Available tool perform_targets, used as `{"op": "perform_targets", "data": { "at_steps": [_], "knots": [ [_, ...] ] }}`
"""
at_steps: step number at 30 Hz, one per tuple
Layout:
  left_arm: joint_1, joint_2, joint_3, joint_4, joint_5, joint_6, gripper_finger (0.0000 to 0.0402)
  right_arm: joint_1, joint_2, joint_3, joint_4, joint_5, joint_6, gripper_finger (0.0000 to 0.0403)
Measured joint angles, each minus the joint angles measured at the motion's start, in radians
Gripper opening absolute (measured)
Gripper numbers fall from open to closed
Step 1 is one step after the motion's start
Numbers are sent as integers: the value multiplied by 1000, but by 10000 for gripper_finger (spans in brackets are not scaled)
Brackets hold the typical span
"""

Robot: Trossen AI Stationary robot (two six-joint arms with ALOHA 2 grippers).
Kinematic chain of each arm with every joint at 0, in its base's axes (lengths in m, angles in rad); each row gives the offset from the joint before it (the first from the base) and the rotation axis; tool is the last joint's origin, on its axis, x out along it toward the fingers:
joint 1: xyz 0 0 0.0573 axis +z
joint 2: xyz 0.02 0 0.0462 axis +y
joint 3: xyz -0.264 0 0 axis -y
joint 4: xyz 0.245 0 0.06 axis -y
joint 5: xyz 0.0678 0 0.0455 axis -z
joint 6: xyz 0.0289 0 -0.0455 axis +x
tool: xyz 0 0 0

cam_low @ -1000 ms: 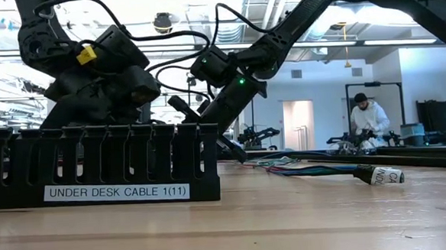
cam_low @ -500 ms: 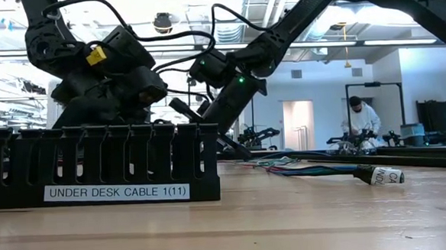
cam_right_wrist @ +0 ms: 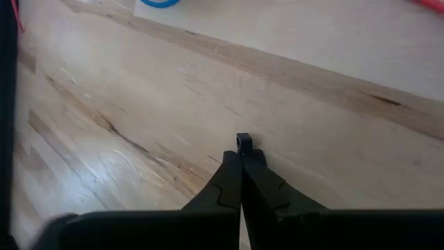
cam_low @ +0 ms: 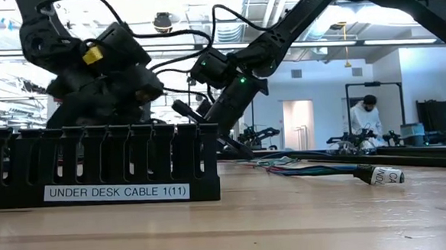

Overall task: Ziptie cables
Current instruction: Wrap the cable wires with the black zip tie

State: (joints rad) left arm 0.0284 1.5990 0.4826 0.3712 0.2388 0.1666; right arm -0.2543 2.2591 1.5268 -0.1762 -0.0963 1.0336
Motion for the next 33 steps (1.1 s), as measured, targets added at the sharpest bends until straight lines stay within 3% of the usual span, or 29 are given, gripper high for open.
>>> {"op": "perform_targets", "data": {
  "at_steps": [5, 11, 18, 24, 28, 33],
  "knots": [
    [0, -139, 24, -17, -81, 11, 0, -10, -25, -1, -11, 19, -48, 0],
    [13, -344, 74, -210, -195, 70, 0, -13, -61, -2, -21, 59, -122, 0],
    [62, -473, 71, -408, -339, 340, 0, -24, -170, 0, -55, 78, -187, 0],
    [120, -439, 68, -447, -336, 480, 0, -23, -291, 0, -101, 84, -205, 0],
    [123, -418, 68, -400, -277, 579, 0, -17, -362, 3, -108, 126, -214, 0],
    [115, -430, 102, -353, -152, 512, 0, -21, -394, 3, -135, 160, -233, 0]
  ]
}}
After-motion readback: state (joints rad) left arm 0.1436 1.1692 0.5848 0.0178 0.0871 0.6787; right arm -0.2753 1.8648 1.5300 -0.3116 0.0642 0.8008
